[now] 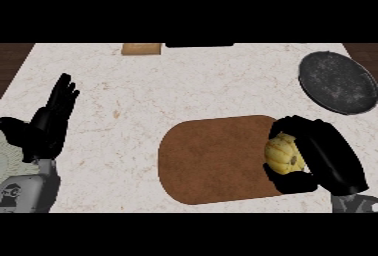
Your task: Pick the squash from the cutting board and place it in the pan
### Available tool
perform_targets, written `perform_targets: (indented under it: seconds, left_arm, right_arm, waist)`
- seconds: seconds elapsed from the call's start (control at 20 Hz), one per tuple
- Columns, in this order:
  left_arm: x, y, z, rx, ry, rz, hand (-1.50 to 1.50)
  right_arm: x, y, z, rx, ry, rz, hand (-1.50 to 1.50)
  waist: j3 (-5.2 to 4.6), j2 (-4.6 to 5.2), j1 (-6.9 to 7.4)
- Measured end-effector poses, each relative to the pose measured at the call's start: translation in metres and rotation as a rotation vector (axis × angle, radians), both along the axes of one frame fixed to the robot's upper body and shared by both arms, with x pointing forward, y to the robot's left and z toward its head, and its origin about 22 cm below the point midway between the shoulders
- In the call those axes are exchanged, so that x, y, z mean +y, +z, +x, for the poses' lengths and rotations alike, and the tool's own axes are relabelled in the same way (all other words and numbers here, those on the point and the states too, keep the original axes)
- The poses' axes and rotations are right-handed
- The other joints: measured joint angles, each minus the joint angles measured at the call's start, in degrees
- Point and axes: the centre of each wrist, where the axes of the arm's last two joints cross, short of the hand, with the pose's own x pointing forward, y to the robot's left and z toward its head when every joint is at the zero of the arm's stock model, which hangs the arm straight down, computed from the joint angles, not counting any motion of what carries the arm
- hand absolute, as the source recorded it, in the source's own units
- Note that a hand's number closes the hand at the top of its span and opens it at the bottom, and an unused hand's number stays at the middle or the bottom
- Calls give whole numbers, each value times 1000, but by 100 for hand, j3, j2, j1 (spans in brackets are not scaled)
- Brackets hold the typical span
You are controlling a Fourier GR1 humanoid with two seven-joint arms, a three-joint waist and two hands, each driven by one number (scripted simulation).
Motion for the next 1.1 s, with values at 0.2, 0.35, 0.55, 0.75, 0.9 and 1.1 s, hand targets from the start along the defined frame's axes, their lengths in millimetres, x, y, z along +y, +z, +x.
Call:
perform_targets:
  seconds: [0.2,0.35,0.55,0.75,0.9,1.1]
  left_arm:
    - [0,-4,-1,-2,-18,1,0]
    - [-7,0,2,-7,-20,3,0]
    - [-9,-3,4,-6,-37,5,0]
    - [-14,-2,5,-11,-39,3,0]
    - [-16,2,10,-16,-48,0,0]
    - [-21,-2,10,-18,-66,0,0]
  right_arm:
    - [-27,19,3,-88,-80,91,150]
    - [-48,31,16,-110,-120,195,150]
    - [-80,35,41,-121,-180,346,150]
    - [-119,39,72,-137,-243,377,150]
    - [-152,31,91,-163,-292,359,150]
    - [-191,21,107,-200,-347,298,150]
  waist:
    - [-2,20,81]
    - [-1,31,127]
    - [-1,49,183]
    - [-1,56,224]
    - [2,77,269]
    - [8,115,356]
